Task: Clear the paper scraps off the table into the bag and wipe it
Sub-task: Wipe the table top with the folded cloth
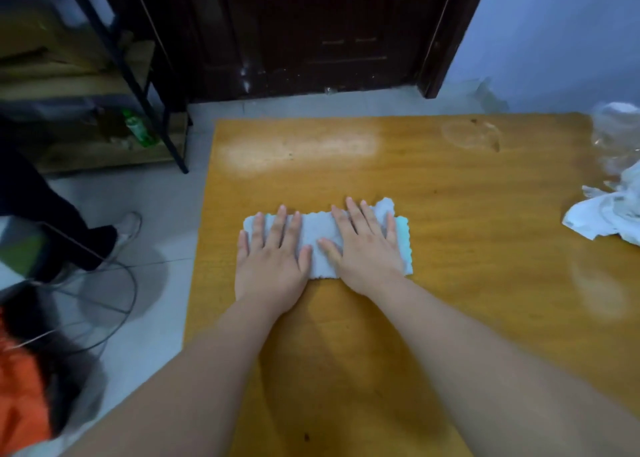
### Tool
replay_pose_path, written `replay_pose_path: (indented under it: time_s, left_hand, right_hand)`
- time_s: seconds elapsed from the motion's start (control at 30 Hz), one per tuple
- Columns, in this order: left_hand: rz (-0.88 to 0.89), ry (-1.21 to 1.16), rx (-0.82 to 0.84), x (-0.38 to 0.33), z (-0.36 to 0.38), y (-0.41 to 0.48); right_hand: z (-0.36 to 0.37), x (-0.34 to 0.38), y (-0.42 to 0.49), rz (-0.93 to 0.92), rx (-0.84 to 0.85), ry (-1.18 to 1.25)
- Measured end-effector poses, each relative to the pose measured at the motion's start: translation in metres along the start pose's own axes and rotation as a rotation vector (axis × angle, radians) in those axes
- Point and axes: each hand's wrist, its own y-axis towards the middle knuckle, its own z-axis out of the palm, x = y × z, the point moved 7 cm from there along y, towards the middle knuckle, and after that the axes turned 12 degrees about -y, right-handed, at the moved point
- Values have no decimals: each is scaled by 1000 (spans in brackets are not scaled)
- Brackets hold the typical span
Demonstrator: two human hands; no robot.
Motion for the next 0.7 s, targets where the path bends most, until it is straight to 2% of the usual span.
replay_pose_path:
  time_s: [0.17,0.7]
  left_hand:
    - [-28,-18,-20,24,-15,19]
    - [9,6,-27,59,-47,162]
  right_hand:
    - [-1,17,29,-54,69,-35]
    - [-16,34,176,-33,14,-77]
